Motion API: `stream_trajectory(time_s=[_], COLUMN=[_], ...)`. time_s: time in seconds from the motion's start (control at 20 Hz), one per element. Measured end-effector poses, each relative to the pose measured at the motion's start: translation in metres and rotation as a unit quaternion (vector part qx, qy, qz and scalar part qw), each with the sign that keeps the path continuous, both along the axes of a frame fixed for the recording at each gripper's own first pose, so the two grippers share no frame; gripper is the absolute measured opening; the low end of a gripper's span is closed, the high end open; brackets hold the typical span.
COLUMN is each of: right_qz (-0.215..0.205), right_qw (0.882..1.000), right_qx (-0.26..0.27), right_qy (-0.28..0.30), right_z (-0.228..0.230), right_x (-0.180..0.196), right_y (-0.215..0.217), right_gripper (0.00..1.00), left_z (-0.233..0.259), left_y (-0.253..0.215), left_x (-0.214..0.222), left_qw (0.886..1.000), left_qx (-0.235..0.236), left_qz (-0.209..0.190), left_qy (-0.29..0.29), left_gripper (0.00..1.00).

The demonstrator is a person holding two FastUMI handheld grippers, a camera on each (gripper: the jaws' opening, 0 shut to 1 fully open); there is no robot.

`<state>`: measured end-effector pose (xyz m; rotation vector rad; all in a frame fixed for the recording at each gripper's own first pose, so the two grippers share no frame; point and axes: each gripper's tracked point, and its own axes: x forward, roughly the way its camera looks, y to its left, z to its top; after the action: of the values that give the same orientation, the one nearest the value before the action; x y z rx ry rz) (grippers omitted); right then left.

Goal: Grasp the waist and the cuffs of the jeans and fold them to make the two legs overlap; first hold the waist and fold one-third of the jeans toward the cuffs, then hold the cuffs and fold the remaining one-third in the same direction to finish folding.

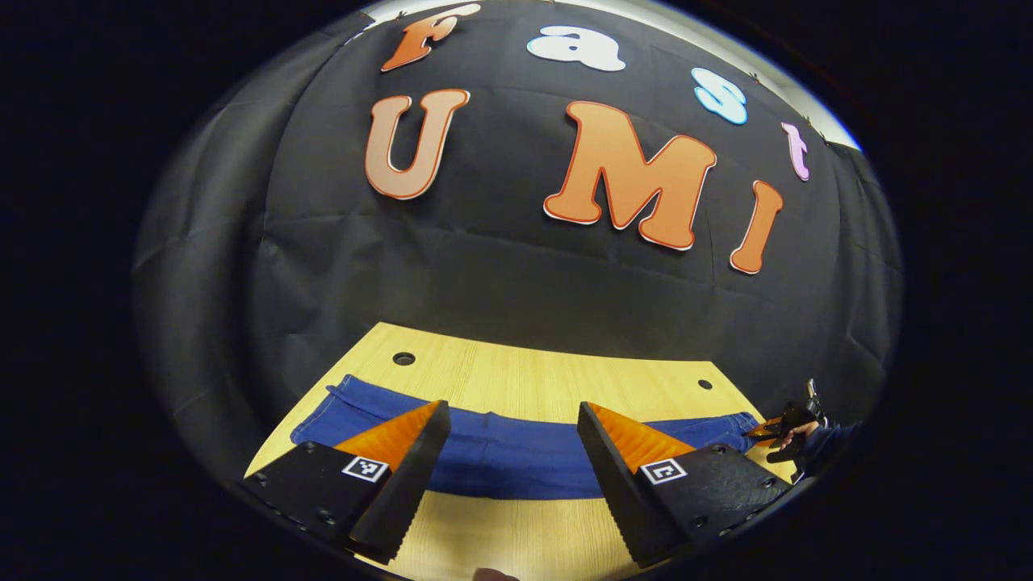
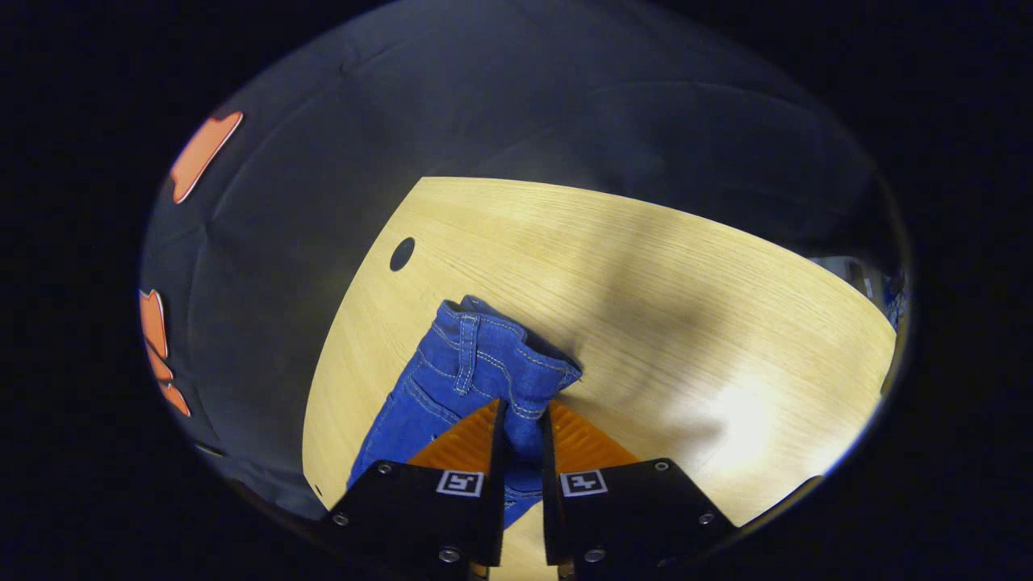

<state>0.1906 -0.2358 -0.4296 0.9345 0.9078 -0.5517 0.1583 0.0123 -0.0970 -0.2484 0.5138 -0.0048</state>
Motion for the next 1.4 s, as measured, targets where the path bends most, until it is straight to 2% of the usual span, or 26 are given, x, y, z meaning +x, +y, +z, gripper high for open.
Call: stream_trajectory(time_s=[0.3, 0.75, 1.1, 1.4], right_qz=[0.004, 0.049, 0.091, 0.171], right_qw=[0.998, 0.985, 0.974, 0.958], right_qx=[0.007, -0.087, -0.117, -0.136], right_qy=[-0.063, -0.138, -0.172, -0.183], right_z=[0.056, 0.165, 0.216, 0.228], right_x=[0.009, 0.007, 0.022, 0.041], right_y=[0.013, 0.07, 0.136, 0.222], right_gripper=[0.2, 0.2, 0.2, 0.2], left_z=[0.001, 0.0, -0.012, -0.028], left_y=[0.007, 0.019, 0.048, 0.081], left_x=[0.002, 0.02, 0.024, 0.022], left_qw=[1.0, 0.997, 0.996, 0.996], left_qx=[-0.02, -0.047, -0.065, -0.081], left_qz=[-0.003, -0.054, -0.06, -0.039], left_qy=[-0.016, -0.032, -0.027, -0.015], left_gripper=[0.97, 0.97, 0.97, 0.97])
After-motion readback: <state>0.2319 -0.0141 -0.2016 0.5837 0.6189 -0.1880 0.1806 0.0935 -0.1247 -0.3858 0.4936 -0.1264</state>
